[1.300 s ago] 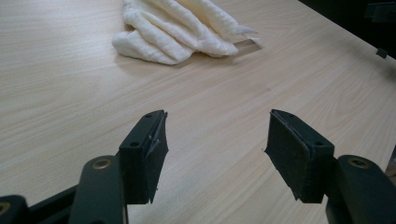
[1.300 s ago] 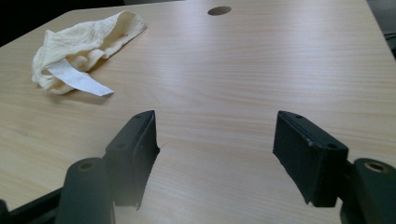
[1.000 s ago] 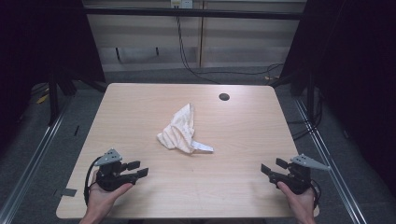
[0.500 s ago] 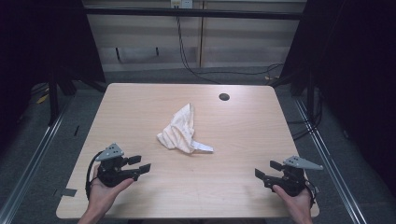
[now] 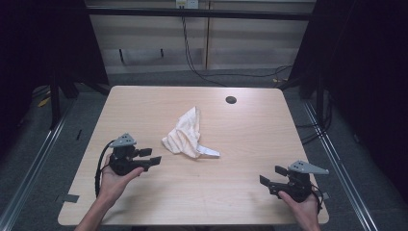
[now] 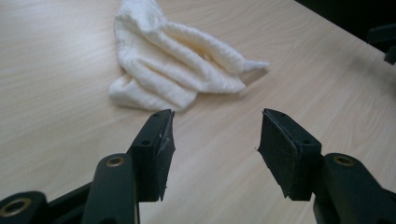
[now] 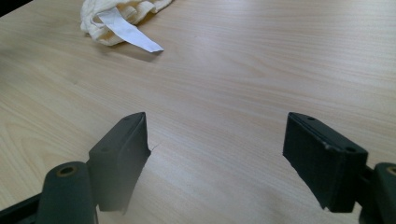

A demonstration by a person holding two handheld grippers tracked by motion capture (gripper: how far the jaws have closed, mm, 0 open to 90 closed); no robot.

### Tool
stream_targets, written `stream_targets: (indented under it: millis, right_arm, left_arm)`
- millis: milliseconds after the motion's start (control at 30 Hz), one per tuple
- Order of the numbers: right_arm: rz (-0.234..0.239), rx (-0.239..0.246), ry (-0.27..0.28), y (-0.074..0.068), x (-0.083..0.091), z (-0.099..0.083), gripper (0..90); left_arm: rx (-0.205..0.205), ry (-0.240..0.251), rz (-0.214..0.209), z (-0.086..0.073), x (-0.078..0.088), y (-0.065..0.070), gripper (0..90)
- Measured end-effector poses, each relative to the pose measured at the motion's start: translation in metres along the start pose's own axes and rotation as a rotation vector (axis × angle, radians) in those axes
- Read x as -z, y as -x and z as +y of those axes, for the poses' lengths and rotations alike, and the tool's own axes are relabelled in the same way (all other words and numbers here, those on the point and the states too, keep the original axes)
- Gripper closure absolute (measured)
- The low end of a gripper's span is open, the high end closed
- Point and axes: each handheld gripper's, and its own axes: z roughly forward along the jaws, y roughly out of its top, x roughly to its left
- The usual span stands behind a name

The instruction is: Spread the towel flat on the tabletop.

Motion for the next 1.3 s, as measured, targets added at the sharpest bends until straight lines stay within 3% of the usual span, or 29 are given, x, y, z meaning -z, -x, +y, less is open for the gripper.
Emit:
stream_targets:
  millis: [167, 333, 500, 567, 667, 833, 933, 1033, 1133, 1200, 1300]
  right_arm:
    - [0.005, -0.010, -0.013, 0.002, -0.002, -0.001, 21.9]
    - [0.004, -0.011, -0.008, 0.002, -0.002, -0.001, 22.2]
    - [0.006, -0.007, -0.009, 0.001, -0.002, -0.002, 23.3]
    - [0.005, -0.002, -0.009, 0.001, -0.003, -0.001, 23.5]
    - [0.009, -0.005, -0.003, 0.001, -0.002, -0.001, 23.5]
    - [0.011, -0.002, -0.014, 0.002, -0.003, -0.002, 23.5]
    - [0.011, -0.004, -0.009, 0.002, -0.003, -0.002, 23.5]
    - [0.012, -0.002, -0.013, 0.002, -0.002, -0.003, 23.4]
    - [0.014, -0.001, -0.013, 0.002, -0.002, -0.003, 23.4]
    - [0.014, -0.001, -0.013, 0.002, -0.002, -0.003, 23.4]
    - [0.012, -0.003, -0.016, 0.002, -0.002, -0.003, 23.4]
  left_arm:
    - [-0.012, 0.004, 0.008, 0.017, -0.016, -0.002, 40.9]
    - [-0.027, -0.025, 0.003, 0.031, -0.034, -0.008, 40.1]
    - [-0.048, -0.030, -0.006, 0.046, -0.051, -0.016, 48.7]
    - [-0.043, -0.023, -0.041, 0.050, -0.057, -0.020, 52.3]
    - [-0.064, -0.052, -0.008, 0.054, -0.070, -0.022, 51.8]
    - [-0.052, -0.127, 0.025, 0.049, -0.102, -0.026, 44.2]
    - [-0.007, -0.108, 0.016, 0.044, -0.110, -0.031, 41.5]
    - [-0.001, -0.129, 0.016, 0.037, -0.119, -0.035, 41.4]
    - [-0.017, -0.148, 0.021, 0.030, -0.125, -0.035, 44.7]
    - [-0.017, -0.145, 0.030, 0.028, -0.126, -0.035, 52.7]
    - [-0.050, -0.161, 0.033, 0.026, -0.126, -0.036, 59.5]
